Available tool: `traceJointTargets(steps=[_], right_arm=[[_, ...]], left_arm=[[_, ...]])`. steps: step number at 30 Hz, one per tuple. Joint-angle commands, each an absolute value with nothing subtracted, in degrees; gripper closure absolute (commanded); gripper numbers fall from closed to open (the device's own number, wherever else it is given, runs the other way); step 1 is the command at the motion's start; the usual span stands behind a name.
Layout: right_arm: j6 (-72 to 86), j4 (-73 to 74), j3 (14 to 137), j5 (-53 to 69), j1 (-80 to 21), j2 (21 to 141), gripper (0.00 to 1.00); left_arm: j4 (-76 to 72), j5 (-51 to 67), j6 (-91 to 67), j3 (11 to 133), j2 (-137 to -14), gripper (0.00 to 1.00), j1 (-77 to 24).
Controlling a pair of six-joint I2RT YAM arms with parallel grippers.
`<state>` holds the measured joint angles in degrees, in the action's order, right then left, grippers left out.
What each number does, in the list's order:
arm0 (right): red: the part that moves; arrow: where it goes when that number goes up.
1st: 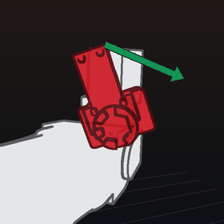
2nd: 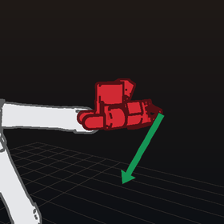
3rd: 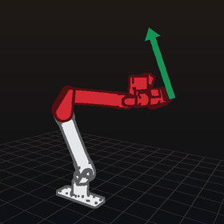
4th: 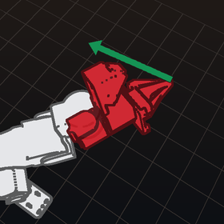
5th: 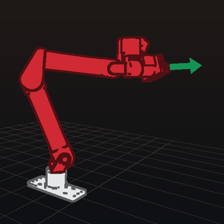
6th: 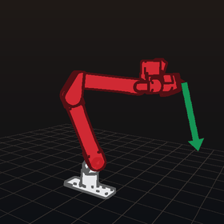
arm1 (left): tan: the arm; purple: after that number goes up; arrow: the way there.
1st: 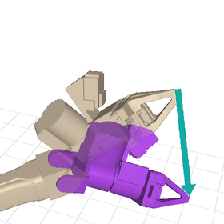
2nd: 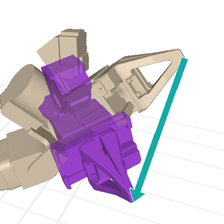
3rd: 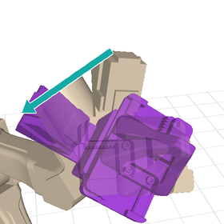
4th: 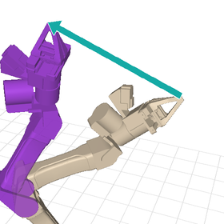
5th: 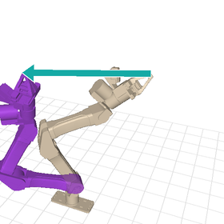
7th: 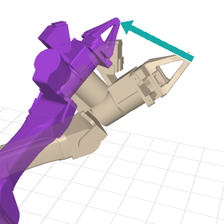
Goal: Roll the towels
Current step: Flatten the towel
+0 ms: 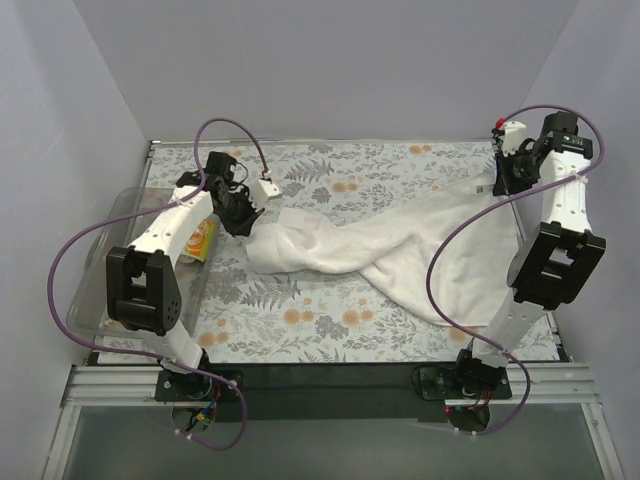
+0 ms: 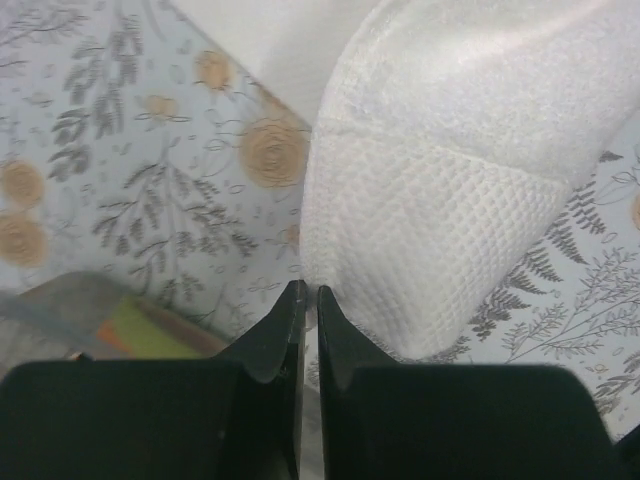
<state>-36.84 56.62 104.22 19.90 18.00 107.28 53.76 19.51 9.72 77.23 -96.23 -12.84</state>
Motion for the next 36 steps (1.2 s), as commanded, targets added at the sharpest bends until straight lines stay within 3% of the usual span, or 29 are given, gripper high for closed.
traceJointTargets(steps=[1, 10, 21, 27, 36], right_arm=[[-34.90, 55.90, 107.57, 22.06, 18.28, 104.94, 0.99], [-31.21, 53.71, 113.28, 23.73, 18.98, 102.40, 0.99], [-21.63, 48.61, 127.79, 22.68, 20.13, 96.35, 0.99], [-17.67, 38.51, 118.50, 17.24, 20.30, 82.30, 0.99], [-19.68, 25.93, 103.89, 5.63, 20.22, 64.79, 0.99]], left_arm=[[55.20, 21.27, 10.81, 81.20, -95.28, 1.00, -10.55], [50.54, 23.38, 5.81, 93.42, -96.24, 1.00, -5.19], [46.59, 30.67, -6.06, 121.80, -100.11, 1.00, -0.09], [37.98, 31.29, -9.67, 121.12, -91.25, 1.00, 2.98], [28.30, 31.11, -10.46, 104.51, -73.75, 1.00, 3.16]])
